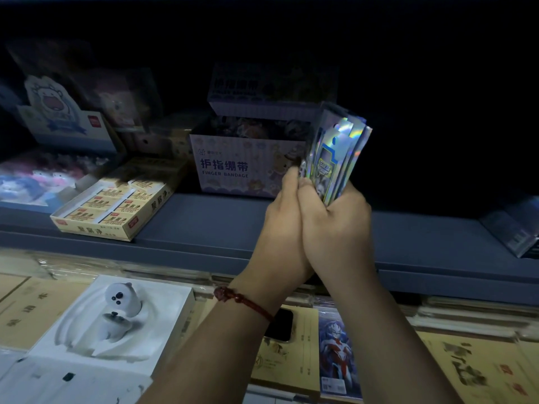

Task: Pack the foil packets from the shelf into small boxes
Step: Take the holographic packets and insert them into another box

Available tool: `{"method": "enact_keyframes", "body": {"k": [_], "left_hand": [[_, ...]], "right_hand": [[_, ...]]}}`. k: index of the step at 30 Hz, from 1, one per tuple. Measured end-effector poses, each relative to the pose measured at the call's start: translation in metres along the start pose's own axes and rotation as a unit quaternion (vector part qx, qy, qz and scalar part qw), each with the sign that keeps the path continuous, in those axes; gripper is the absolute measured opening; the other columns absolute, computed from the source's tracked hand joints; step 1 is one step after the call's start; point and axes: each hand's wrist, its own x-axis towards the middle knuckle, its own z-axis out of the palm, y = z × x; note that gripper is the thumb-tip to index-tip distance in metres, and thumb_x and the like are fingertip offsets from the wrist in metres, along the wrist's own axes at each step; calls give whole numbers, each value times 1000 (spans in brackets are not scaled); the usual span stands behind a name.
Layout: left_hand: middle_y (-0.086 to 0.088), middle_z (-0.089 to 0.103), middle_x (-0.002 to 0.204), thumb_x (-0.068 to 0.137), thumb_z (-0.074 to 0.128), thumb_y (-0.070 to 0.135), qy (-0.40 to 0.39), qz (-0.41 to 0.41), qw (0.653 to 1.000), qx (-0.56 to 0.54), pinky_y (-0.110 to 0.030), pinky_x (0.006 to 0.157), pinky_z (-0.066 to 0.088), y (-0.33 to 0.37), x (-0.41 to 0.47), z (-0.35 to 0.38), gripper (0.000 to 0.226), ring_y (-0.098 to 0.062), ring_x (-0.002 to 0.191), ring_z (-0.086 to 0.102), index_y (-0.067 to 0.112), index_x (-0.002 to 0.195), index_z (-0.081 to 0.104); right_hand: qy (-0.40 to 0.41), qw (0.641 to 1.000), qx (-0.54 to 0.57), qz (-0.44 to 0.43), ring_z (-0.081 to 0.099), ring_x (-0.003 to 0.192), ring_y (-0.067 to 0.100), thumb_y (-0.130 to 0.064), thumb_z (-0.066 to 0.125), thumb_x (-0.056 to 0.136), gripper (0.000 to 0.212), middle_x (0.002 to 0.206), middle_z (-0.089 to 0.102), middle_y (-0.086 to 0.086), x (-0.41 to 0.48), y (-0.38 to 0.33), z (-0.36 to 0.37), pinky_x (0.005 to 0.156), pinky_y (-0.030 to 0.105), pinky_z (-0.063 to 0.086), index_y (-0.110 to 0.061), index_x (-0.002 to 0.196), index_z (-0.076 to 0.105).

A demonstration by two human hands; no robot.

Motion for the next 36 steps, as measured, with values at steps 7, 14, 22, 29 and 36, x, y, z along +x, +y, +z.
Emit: {"method": "enact_keyframes", "body": {"k": [7, 14, 22, 29, 36], "left_hand": [[18, 58, 91, 80, 46, 63, 28, 25, 999, 6, -11, 64, 44, -4, -5, 3, 52, 13, 81, 55, 31, 120, 41], [12, 59, 91, 76, 37, 76, 38, 32, 993, -103, -22, 69, 52, -5, -2, 4, 68, 4, 75, 59, 18, 111, 34], [13, 59, 94, 69, 42, 74, 34, 28, 995, -85, -35, 71, 53, -11, 1, 0, 67, 3, 77, 60, 22, 111, 33], [13, 60, 113, 78, 52, 63, 9, 62, 996, -61, -28, 84, 56, -20, 1, 6, 65, 1, 92, 62, 25, 124, 27], [18, 60, 116, 87, 56, 55, -6, 79, 997, -27, -18, 84, 53, -23, -1, 6, 61, 3, 101, 63, 26, 132, 27]], "right_hand": [[-10, 1000, 19, -21, 67, 84, 3, -44, 58, 100, 28, 93, 72, -9, -1, 3, 1, 65, 9, 47, -21, 114, 66], [-49, 996, 64, -32, 68, 88, -3, -65, 49, 91, 49, 94, 73, -12, -3, 1, -2, 70, 10, 50, -23, 112, 65], [-21, 995, 81, -47, 65, 82, -12, -43, 60, 100, 22, 90, 71, -16, -5, -3, 0, 66, 1, 43, -23, 108, 65], [69, 993, 92, -28, 64, 73, -17, -30, 73, 93, 6, 75, 68, -23, -2, 0, -1, 61, 0, 41, -27, 95, 68], [65, 992, 108, -27, 66, 83, -17, -34, 81, 86, 22, 81, 67, -40, -1, 0, -2, 69, 3, 46, -44, 88, 61]]}}
